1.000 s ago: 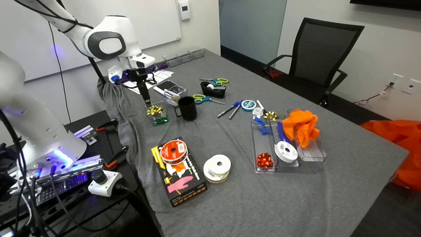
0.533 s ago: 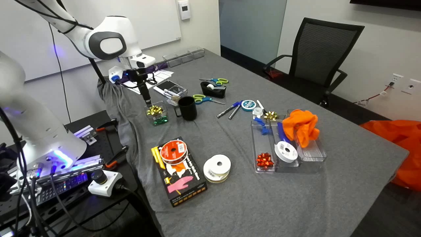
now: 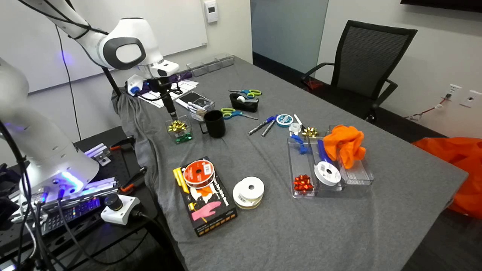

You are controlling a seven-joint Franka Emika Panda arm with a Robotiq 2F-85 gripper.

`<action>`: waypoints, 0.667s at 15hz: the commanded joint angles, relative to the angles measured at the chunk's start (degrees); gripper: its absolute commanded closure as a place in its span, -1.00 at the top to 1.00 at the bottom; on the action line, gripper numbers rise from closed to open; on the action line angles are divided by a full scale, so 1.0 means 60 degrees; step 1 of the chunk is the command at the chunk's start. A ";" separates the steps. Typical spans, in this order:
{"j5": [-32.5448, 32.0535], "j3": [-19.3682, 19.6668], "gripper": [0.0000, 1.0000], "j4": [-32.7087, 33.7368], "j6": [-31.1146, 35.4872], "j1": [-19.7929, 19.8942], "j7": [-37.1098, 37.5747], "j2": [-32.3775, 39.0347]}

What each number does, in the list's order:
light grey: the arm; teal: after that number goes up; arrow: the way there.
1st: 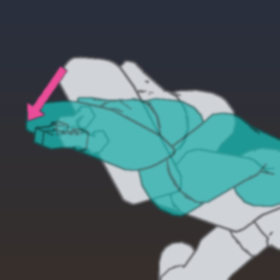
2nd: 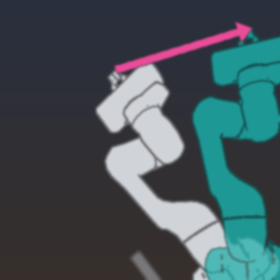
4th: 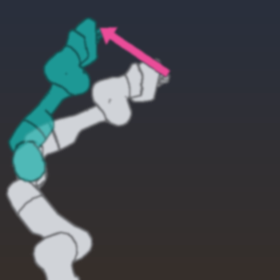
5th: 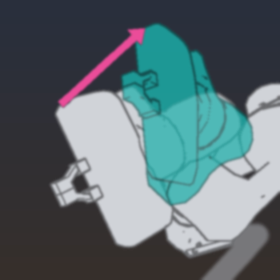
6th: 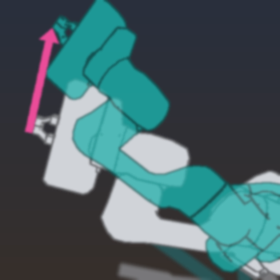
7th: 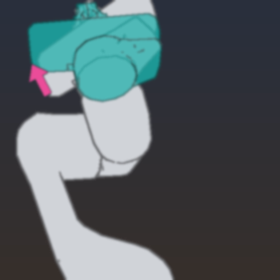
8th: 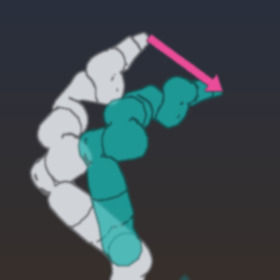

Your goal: Take the bow out of the plastic container and put it into another container on the right

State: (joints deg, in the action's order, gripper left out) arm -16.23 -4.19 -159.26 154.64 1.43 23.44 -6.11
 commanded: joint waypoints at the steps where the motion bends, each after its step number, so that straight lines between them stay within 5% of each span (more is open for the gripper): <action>1: -0.0014 0.0044 1.00 0.0037 0.0508 0.0091 0.0063 0.0381; 10: 0.0042 0.0180 1.00 0.0030 0.0851 0.0058 -0.0038 0.0738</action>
State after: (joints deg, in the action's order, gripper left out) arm -16.20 -3.72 -159.25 157.44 1.43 23.76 -3.96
